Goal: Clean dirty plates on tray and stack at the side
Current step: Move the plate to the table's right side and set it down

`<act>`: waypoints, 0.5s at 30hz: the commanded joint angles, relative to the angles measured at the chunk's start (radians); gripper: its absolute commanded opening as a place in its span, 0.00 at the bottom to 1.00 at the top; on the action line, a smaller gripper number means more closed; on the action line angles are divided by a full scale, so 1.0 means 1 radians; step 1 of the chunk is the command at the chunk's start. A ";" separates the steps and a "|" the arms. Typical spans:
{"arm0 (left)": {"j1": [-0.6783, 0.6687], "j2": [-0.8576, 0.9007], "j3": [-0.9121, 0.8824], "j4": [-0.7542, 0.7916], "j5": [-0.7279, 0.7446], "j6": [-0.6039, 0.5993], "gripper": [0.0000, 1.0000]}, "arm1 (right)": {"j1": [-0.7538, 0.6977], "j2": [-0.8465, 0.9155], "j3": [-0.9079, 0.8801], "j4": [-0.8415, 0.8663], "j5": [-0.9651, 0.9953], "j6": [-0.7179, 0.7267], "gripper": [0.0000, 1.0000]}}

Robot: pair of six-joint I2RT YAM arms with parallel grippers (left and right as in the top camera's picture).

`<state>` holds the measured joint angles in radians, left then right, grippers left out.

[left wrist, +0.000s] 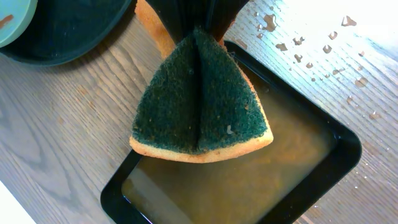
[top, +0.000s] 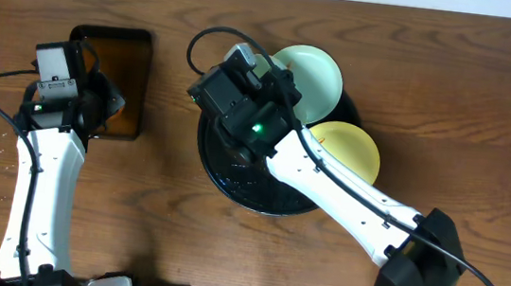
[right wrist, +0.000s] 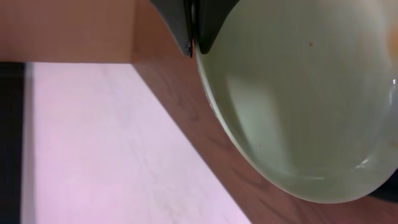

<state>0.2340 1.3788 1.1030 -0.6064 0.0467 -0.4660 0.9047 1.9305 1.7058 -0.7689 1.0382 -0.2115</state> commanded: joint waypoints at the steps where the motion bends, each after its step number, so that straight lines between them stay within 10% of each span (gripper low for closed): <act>1: 0.003 0.000 -0.003 -0.003 -0.005 0.014 0.08 | 0.013 -0.013 0.010 0.002 0.080 -0.033 0.01; 10: 0.003 0.000 -0.003 -0.002 -0.005 0.018 0.08 | 0.013 -0.013 0.010 0.025 0.106 -0.062 0.01; 15: 0.003 0.000 -0.003 -0.003 -0.005 0.018 0.08 | -0.023 -0.013 0.010 -0.007 -0.199 0.085 0.01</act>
<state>0.2340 1.3788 1.1030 -0.6064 0.0467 -0.4660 0.9054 1.9305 1.7058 -0.7563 1.0336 -0.2348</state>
